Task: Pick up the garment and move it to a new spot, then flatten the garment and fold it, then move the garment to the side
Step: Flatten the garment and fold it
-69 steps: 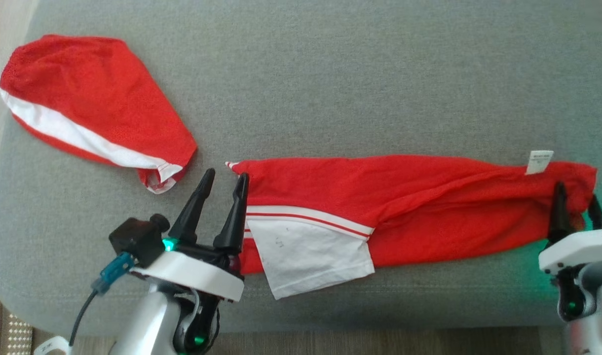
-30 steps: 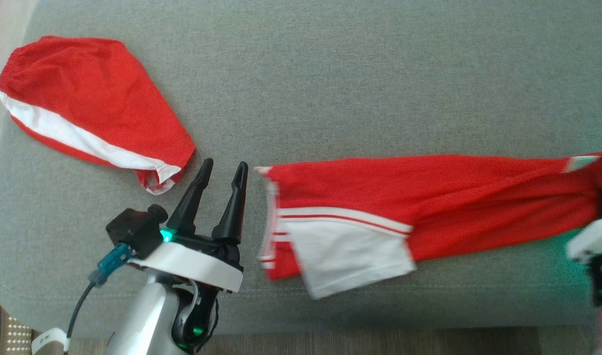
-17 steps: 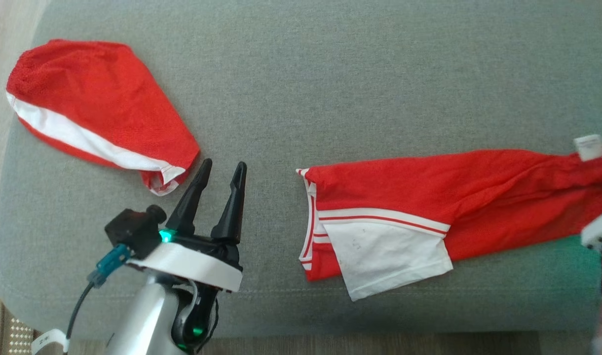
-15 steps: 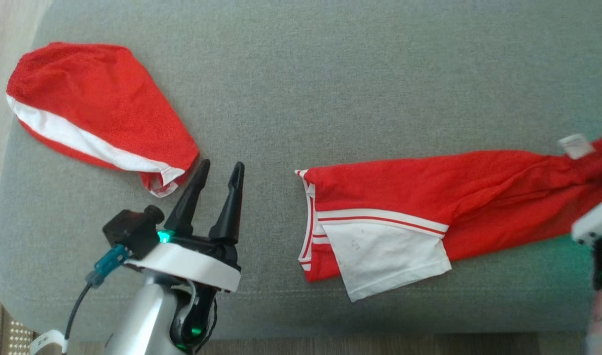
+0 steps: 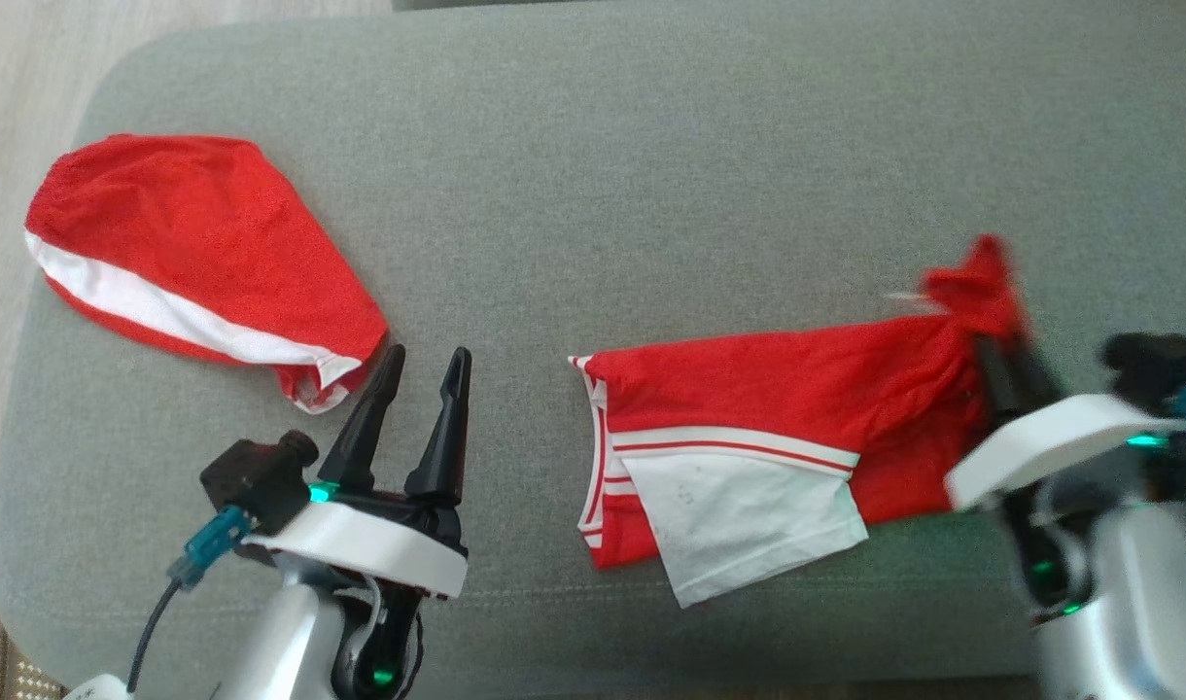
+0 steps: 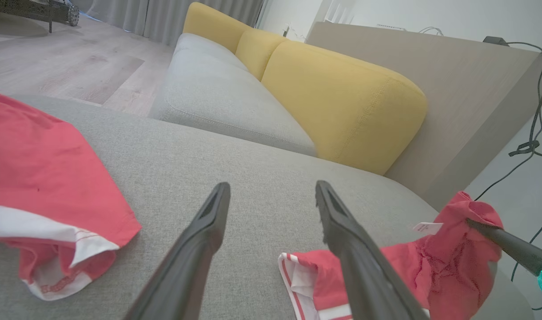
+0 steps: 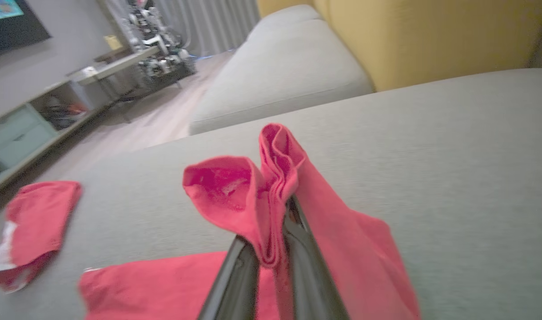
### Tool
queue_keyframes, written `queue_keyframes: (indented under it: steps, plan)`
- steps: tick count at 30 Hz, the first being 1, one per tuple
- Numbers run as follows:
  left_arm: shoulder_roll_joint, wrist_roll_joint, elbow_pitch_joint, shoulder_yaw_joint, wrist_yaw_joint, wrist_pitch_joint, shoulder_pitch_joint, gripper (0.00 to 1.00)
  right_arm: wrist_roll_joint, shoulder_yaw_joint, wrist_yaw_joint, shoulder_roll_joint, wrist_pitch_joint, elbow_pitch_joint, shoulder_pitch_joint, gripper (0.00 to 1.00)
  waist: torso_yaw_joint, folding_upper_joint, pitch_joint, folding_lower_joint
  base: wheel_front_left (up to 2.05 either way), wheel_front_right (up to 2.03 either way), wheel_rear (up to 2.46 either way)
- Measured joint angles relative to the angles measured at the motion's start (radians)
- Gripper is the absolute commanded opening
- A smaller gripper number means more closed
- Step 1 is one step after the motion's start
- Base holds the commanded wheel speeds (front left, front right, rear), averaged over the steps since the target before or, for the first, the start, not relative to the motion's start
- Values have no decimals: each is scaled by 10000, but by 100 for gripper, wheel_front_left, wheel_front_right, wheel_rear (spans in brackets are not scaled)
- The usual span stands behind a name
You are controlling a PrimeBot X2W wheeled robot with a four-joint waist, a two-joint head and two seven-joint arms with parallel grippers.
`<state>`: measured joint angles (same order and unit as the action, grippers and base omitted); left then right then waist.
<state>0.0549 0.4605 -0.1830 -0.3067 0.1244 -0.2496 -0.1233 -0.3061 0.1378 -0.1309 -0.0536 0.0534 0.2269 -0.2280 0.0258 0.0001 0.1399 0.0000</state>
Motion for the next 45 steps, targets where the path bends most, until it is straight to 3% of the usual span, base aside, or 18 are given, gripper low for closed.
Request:
queue_keyframes:
  steps: [6,10,26,27,28,36,45]
  plan:
    - [-12,13,-12,15,0,0,67,100,-1680,-2109,0,6,268,-1070,488,0,55,0,-207,0,0,0,0]
    - [-15,88,-50,29,0,0,280,100,-2351,-3087,0,8,245,-1160,674,0,160,0,-285,0,0,0,0]
    - [-25,284,-81,-58,0,0,267,100,-2798,-5154,0,-23,-1369,1714,-172,0,854,0,121,0,0,0,0]
    - [-23,286,-82,-58,0,0,255,100,-2761,-5239,0,-23,-1476,1879,-303,80,878,0,171,0,0,0,0]
    - [-23,286,-82,-58,0,0,255,100,-2761,-5239,0,-23,-1476,1879,-303,100,878,0,171,0,0,0,0]
    - [-29,383,-142,-67,0,0,105,100,-2851,-6004,0,-71,-1810,2445,-782,100,973,0,360,0,0,0,0]
    - [-33,382,-161,-21,0,0,105,100,-3185,-6742,0,-90,-692,2439,-905,100,733,0,281,0,0,0,0]
